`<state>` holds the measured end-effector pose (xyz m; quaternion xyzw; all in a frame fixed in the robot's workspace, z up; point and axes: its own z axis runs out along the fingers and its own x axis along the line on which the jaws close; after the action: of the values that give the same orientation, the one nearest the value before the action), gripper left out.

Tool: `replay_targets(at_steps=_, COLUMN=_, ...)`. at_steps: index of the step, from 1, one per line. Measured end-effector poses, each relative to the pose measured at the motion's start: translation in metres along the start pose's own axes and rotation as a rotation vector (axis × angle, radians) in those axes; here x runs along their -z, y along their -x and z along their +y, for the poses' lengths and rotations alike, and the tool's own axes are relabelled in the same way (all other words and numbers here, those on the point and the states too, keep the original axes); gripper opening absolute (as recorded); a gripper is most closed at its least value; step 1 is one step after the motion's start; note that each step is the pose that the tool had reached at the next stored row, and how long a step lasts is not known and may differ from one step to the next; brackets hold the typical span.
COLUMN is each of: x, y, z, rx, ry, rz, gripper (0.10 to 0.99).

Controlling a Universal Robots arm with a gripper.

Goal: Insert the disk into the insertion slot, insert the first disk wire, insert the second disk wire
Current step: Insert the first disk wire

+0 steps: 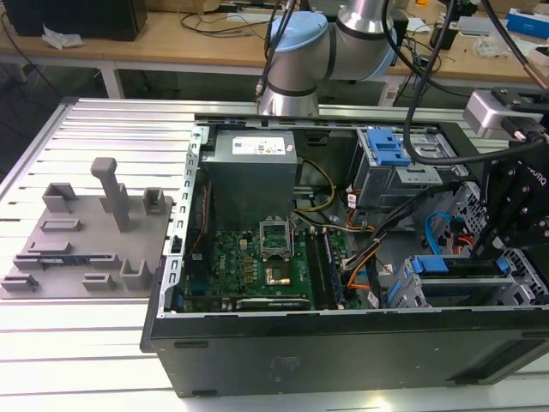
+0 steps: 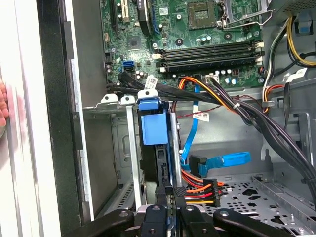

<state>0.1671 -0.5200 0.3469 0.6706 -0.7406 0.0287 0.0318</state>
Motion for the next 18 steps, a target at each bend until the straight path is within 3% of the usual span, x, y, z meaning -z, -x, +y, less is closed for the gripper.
replay_targets(at_steps=18, x=-0.0047, y=0.0004, z=-0.0006, rx=0.0, ry=0.0, rz=-0.0001, gripper=0.169)
